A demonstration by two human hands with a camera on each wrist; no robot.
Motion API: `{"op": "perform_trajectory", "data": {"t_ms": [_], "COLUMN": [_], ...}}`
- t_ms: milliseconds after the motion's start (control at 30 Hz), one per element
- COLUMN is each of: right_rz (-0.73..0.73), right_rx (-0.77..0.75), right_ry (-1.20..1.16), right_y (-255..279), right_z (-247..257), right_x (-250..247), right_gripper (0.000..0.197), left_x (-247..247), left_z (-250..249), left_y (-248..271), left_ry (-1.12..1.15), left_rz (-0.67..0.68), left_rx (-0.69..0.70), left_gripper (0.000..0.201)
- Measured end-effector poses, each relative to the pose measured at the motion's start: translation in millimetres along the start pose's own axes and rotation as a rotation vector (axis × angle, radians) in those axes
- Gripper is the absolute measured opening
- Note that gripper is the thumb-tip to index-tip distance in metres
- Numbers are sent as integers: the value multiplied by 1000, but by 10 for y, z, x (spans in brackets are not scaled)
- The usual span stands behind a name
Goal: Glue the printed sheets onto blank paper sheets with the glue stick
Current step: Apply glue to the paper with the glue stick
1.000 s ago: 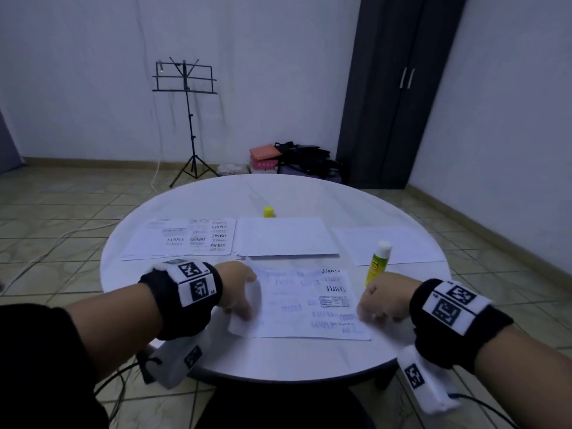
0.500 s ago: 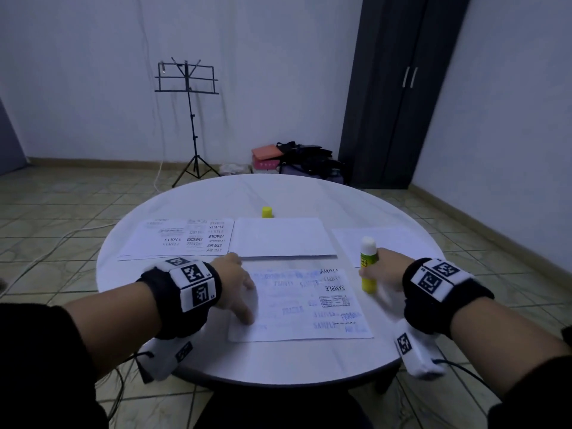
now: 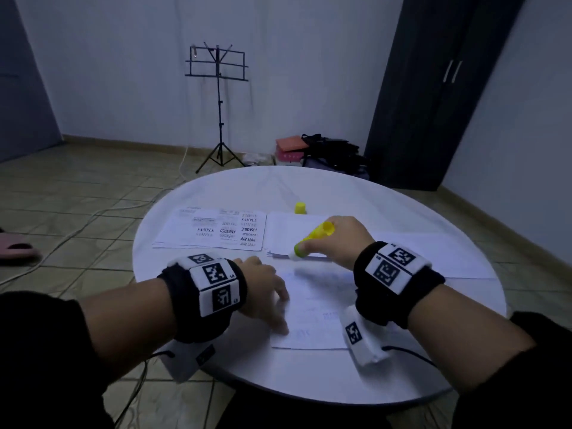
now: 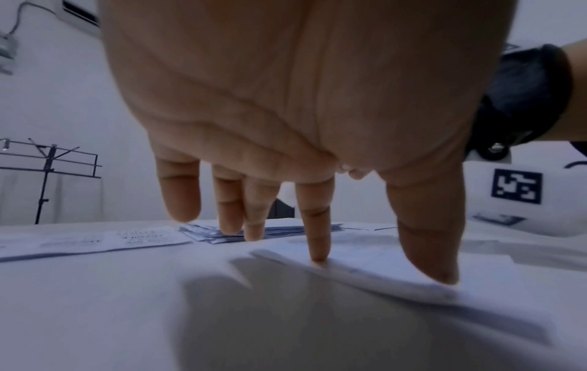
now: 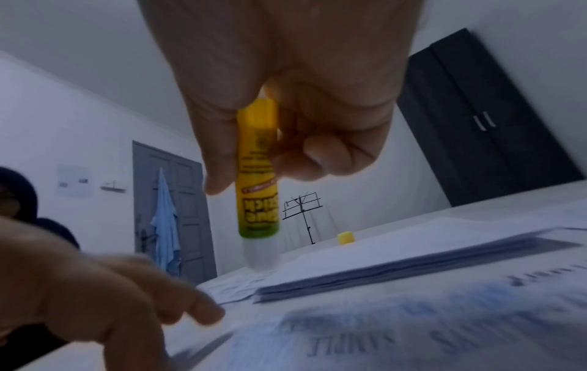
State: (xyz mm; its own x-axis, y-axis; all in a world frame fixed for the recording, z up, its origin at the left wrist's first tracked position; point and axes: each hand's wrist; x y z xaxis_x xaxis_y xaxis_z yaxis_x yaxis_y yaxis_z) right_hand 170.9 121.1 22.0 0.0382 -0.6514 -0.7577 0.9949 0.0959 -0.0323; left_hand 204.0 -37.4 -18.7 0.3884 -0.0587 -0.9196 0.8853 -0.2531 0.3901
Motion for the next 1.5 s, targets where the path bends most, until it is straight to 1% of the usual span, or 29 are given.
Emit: {"op": "perform_trajectory", "data": {"t_ms": [67,200,400,467,633,767,867,933,1000,1033,1067,1133,1200,1267,1333,1433,1500], "right_rz": [4,34,88,87,50,-3,-17,-55,-125,-136,-114,-7,104,185,207,230,267], "right_rx": [-1,-9,1,31,161,280,313,287,213,165,113,4,-88,-135,-148,-197,-228], "right_ry": [63,166,270,277,311,314,390,411,362,327,288,242,280,339,364,405,397], "right_y": [-50,-159,-234,-230,-166,-95,-50,-11,58,100,147,250,333,372,397,481,587], "right_z": [62,120,62,1,-282,-576,-712,-733,-653,-575,-473,-246,-40,83,132,154,150], "right_x": [97,272,374,313,-17,-319,-467,-496,-454,-410,-352,-209,-43,135,268,307,255], "right_gripper": [22,38,45,45,31,32,33,28,20,18,17,20,23,29,33,24,30], "left_x": [13,36,37,28,-31,-73,-70,-62,-32,-22,-20,-33,-53,-46,-32,-58,-83], "left_z": [24,42,40,39,-13,-37,-52,-65,-70,-74,-78,-82,-104,-146,-170,-158,-171], "left_y": [29,30,28,17,35,57,51,59,63,67,78,107,132,150,163,183,196], "left_ry": [-13,2,-20,-13,7,86,73,51,42,50,62,97,95,55,28,45,33], "left_rz": [-31,-41,-26,-21,-19,26,41,33,11,-1,-10,-3,27,35,30,63,68], "left_rx": [39,69,66,63,60,-39,-71,-107,-142,-149,-152,-161,-170,-164,-142,-135,-112], "left_gripper": [69,69,71,71,70,72,75,85,102,108,113,118,120,120,117,106,100]}}
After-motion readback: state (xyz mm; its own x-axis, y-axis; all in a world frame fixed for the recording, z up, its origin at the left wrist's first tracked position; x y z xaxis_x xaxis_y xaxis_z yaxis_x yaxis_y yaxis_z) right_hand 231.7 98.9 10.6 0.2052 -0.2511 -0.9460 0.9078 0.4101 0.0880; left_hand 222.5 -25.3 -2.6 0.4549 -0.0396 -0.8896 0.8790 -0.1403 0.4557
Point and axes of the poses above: each hand's wrist, its own y-axis away from the middle knuckle, its own x-axis out of the palm, z = x × y, and after that the axes turned 5 degrees about y, right-handed
